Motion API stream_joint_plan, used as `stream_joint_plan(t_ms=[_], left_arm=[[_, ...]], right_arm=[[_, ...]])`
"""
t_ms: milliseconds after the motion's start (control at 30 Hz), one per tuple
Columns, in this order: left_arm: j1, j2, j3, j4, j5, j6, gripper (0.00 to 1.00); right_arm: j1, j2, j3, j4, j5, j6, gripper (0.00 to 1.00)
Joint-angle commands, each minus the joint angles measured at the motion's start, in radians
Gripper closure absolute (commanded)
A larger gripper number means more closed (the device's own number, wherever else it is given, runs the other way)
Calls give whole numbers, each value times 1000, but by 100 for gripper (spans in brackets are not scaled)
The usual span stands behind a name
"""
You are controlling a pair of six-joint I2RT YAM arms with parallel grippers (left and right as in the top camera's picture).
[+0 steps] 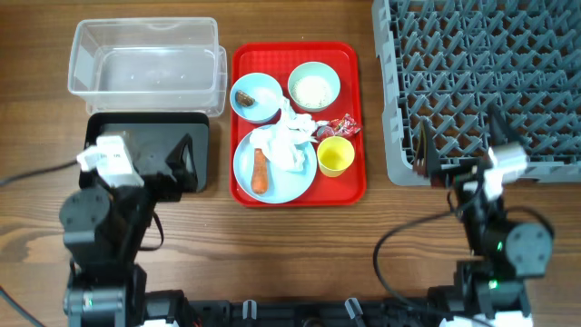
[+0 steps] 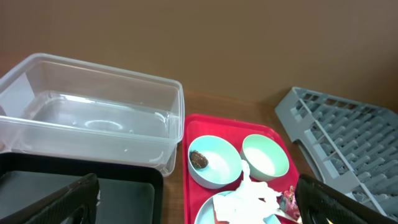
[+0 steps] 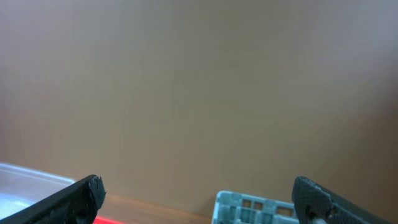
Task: Sort waste into correct bins and load items into the dishwasher rack
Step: 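Move the left gripper over the yellow cup on the red tray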
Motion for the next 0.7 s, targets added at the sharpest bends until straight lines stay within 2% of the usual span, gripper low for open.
stream_joint_plan(t_ms=[0,100,233,333,467,567,667], left_arm=[[3,111,130,-27,13,19,0],[3,222,270,-138,17,19,0],[-2,461,547,-387,16,24,0],[-45,620,739,-526,-30,24,0],[-138,804,974,-679,-108,24,0],[-198,885,1022,-681,-107,23,0],[-226,954,1022,-657,-84,7,0]], right_arm=[[3,178,201,-63,-109,-7,0],[3,310,354,-167,-159,-6,0],[3,505,601,-393,-272,-7,0],[3,611,769,-614,-314,-16,0],[3,720,960,-920,-313,-106,0],[3,737,982,-976,-312,-170,0],[3,739,982,-1016,-313,-156,0]])
